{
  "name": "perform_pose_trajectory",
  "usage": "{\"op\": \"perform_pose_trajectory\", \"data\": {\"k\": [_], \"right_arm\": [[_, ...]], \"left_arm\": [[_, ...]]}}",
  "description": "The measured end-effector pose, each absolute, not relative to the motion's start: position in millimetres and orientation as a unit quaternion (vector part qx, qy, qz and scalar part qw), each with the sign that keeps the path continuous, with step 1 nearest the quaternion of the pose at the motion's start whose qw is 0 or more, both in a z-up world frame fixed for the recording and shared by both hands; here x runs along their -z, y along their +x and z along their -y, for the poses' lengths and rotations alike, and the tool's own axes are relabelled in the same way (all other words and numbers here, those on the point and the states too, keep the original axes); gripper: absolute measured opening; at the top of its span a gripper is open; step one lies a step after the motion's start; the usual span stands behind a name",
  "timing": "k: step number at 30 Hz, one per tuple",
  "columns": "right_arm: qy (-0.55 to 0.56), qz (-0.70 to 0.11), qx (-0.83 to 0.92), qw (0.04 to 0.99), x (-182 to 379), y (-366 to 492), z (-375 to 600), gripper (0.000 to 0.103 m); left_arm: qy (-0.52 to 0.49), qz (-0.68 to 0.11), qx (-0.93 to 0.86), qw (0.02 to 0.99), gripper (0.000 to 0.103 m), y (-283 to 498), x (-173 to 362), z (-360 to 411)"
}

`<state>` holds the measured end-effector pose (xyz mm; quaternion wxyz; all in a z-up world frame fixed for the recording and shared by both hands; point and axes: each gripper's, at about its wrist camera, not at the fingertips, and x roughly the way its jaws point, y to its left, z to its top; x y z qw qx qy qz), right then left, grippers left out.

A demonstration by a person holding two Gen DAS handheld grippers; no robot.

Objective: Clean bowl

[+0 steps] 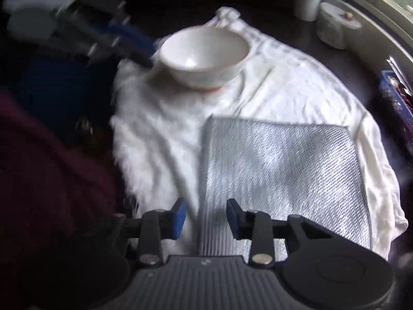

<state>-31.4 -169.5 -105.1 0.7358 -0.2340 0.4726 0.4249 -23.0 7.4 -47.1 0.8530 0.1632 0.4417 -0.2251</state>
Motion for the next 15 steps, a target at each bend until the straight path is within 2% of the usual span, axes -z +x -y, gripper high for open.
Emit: {"op": "perform_pose_trajectory", "data": {"k": [3, 15], "right_arm": [[-0.27, -0.468, -0.413, 0.734, 112, -38, 170, 0.034], [-0.273, -0.449, -0.377, 0.763, 93, -28, 195, 0.034]], "left_arm": [[0.167, -0.442, 0.228, 0.851, 0.014, -22, 47, -6], [0.166, -0.439, 0.231, 0.852, 0.014, -20, 46, -4]]}}
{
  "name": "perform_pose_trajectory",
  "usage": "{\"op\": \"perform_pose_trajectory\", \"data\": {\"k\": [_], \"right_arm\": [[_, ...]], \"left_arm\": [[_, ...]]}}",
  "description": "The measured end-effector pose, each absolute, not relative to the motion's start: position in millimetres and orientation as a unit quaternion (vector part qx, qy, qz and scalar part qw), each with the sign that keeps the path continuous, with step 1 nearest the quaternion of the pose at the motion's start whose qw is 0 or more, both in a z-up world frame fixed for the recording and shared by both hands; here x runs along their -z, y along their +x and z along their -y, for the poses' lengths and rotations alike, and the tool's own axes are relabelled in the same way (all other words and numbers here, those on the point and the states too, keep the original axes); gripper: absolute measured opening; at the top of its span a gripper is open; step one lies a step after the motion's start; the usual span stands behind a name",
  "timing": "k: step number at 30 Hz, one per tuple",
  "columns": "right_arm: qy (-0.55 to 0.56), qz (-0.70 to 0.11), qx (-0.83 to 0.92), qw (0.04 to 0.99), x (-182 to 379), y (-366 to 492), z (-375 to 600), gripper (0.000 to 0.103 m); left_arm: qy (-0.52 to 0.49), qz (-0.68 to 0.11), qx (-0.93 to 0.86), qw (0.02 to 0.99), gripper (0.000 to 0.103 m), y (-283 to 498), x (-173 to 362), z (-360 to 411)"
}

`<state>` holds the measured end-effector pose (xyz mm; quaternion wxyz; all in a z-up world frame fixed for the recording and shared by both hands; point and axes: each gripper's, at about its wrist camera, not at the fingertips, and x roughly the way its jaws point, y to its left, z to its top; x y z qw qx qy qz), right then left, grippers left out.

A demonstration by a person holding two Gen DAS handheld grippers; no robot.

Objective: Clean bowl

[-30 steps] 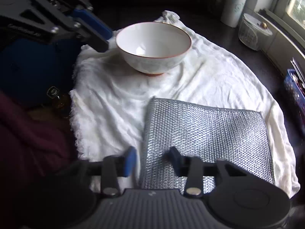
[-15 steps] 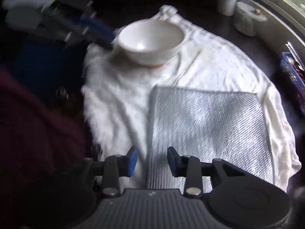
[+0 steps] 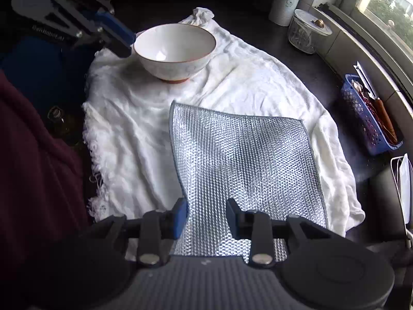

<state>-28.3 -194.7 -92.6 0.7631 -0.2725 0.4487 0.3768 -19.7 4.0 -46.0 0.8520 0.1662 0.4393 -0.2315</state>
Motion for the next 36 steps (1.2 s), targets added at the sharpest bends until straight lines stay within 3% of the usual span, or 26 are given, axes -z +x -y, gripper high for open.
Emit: {"op": "perform_pose_trajectory", "data": {"k": [3, 7, 10, 25, 29, 31, 33, 36], "right_arm": [[-0.28, -0.45, -0.385, 0.756, 100, -34, 185, 0.033], [-0.295, -0.446, -0.388, 0.75, 108, -42, 175, 0.023], [-0.306, -0.445, -0.387, 0.747, 111, -45, 174, 0.003], [-0.333, -0.43, -0.364, 0.756, 113, -54, 180, 0.009], [-0.328, -0.436, -0.374, 0.75, 118, -54, 176, 0.015], [-0.321, -0.442, -0.378, 0.748, 119, -53, 176, 0.014], [-0.308, -0.451, -0.381, 0.746, 117, -49, 179, 0.001], [-0.305, -0.446, -0.379, 0.751, 105, -44, 181, 0.001]], "left_arm": [[0.165, -0.44, 0.231, 0.852, 0.014, -19, 46, -4], [0.162, -0.44, 0.227, 0.853, 0.014, -19, 45, -7], [0.16, -0.441, 0.224, 0.854, 0.014, -18, 45, -9], [0.151, -0.442, 0.232, 0.853, 0.015, -16, 49, -5], [0.147, -0.444, 0.228, 0.854, 0.017, -16, 50, -7], [0.144, -0.445, 0.227, 0.855, 0.029, -16, 50, -8], [0.141, -0.444, 0.228, 0.855, 0.03, -16, 50, -8], [0.134, -0.443, 0.23, 0.856, 0.03, -16, 49, -9]]}}
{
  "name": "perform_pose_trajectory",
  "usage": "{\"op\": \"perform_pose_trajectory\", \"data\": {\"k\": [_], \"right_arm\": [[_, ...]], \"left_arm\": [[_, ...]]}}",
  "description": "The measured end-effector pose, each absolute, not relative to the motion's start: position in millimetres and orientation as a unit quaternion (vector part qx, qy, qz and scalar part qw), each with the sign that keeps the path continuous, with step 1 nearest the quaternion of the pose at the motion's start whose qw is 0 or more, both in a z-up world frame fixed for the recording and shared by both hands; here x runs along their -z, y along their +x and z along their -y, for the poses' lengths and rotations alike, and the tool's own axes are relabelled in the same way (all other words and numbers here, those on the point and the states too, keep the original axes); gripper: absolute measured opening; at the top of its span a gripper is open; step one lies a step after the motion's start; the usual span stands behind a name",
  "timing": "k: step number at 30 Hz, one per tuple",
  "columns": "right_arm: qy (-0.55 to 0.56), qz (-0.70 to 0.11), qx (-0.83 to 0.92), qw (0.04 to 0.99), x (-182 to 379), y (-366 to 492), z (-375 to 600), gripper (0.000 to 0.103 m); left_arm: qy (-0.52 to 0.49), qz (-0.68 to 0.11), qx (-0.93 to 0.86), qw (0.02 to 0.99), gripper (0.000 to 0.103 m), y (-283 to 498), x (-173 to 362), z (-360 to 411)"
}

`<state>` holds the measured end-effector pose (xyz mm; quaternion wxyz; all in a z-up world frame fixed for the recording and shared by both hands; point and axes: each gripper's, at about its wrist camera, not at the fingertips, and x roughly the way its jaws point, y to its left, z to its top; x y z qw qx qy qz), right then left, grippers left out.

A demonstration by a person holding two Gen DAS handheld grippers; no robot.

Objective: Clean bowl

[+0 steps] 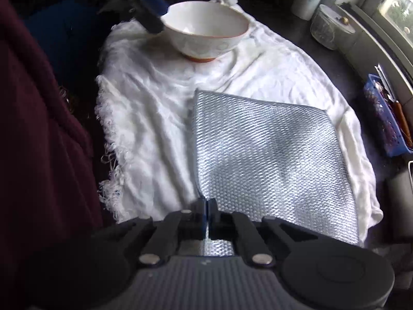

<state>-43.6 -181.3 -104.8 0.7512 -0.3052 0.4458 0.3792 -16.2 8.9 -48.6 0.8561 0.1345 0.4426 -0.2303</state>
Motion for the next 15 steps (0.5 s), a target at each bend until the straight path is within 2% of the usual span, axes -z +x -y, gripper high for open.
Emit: {"op": "perform_pose_trajectory", "data": {"k": [7, 15], "right_arm": [[-0.335, -0.353, -0.318, 0.814, 39, 18, 194, 0.001], [-0.328, -0.187, -0.247, 0.892, -65, 69, 191, 0.001]], "left_arm": [[0.126, -0.44, 0.217, 0.862, 0.03, -13, 47, -14], [0.114, -0.44, 0.207, 0.866, 0.031, -11, 46, -20]]}}
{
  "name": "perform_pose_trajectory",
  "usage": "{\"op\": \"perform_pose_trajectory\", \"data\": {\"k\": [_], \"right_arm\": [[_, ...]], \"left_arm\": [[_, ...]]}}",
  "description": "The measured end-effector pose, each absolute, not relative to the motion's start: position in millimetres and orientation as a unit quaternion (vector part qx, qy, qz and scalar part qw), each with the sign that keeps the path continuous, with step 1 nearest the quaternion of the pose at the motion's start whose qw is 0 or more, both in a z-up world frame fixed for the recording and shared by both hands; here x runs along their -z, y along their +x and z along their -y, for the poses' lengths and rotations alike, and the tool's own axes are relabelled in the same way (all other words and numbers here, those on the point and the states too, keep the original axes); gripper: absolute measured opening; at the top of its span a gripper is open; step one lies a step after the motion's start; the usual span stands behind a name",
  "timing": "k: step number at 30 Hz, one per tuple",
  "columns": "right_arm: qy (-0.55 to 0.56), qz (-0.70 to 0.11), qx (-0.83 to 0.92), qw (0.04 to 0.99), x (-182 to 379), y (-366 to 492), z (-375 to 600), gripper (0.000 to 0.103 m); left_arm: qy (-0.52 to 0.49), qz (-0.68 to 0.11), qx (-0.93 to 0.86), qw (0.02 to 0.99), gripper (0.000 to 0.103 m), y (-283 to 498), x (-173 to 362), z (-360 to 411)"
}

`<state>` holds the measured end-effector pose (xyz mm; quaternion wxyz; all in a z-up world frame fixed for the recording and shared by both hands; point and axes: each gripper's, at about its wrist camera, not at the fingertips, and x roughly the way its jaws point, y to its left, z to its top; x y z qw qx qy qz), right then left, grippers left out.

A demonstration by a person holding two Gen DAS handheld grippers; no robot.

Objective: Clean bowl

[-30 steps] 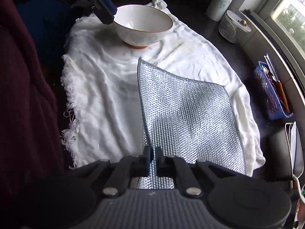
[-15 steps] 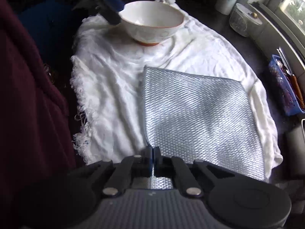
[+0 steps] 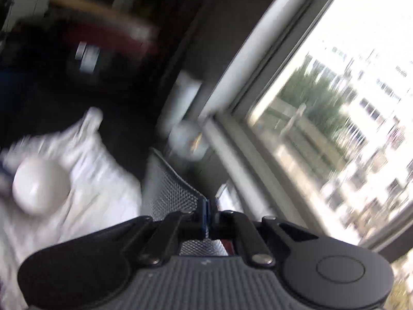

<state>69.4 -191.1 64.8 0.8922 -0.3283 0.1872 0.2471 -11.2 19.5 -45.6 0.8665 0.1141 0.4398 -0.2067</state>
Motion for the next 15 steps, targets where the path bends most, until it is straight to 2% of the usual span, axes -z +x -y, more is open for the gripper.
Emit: {"op": "perform_pose_trajectory", "data": {"k": [4, 8, 11, 15], "right_arm": [[-0.382, -0.186, -0.299, 0.855, -39, 49, 166, 0.001], [-0.461, -0.25, -0.367, 0.768, 48, 6, 141, 0.001], [-0.468, -0.293, -0.389, 0.738, 94, -9, 137, 0.001], [-0.46, -0.319, -0.412, 0.719, 116, -24, 136, 0.001]], "left_arm": [[0.107, -0.442, 0.206, 0.867, 0.031, -12, 47, -20], [0.104, -0.445, 0.208, 0.865, 0.031, -12, 48, -21], [0.108, -0.446, 0.207, 0.864, 0.031, -13, 47, -20], [0.112, -0.445, 0.207, 0.864, 0.031, -14, 46, -18]]}}
